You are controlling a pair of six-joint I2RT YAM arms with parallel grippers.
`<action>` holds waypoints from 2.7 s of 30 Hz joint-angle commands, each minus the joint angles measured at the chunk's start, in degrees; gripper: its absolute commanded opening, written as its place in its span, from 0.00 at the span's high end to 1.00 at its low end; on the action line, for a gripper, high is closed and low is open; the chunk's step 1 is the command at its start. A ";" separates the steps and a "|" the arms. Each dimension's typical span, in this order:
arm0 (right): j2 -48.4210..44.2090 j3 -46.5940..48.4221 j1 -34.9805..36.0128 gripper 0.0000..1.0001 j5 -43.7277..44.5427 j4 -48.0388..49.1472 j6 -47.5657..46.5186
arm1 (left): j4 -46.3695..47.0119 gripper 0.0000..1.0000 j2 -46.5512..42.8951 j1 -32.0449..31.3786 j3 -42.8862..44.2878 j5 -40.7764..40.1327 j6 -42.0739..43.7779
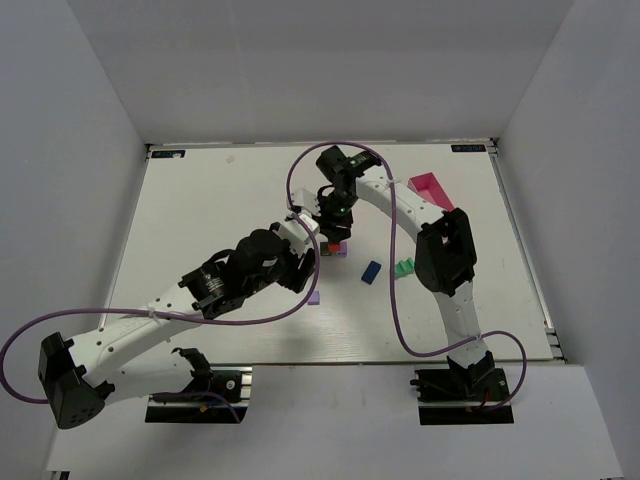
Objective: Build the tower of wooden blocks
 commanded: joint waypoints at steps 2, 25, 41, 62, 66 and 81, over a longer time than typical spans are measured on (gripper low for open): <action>0.28 1.90 0.48 0.37 -0.39 -0.35 -0.07 | 1.07 0.27 -1.52 0.26 -0.36 0.85 0.50; -11.31 -8.20 -0.40 0.10 2.41 8.87 4.14 | 1.60 0.27 -2.66 0.26 -0.88 -0.82 0.50; -31.88 -40.00 -8.30 0.10 9.99 31.03 17.69 | 2.75 0.13 0.66 0.26 -1.94 -1.08 -3.80; -41.21 -57.88 -19.47 0.32 -3.38 24.97 -15.69 | -6.05 0.01 22.65 0.26 10.28 -7.31 -10.05; -39.19 -56.29 -21.58 0.32 -6.36 22.25 -21.86 | -6.23 0.01 20.99 0.26 9.58 -8.20 -10.05; -34.97 -56.90 -25.01 0.31 -11.64 20.03 -36.38 | -3.94 0.02 17.55 0.26 6.24 -4.24 -9.52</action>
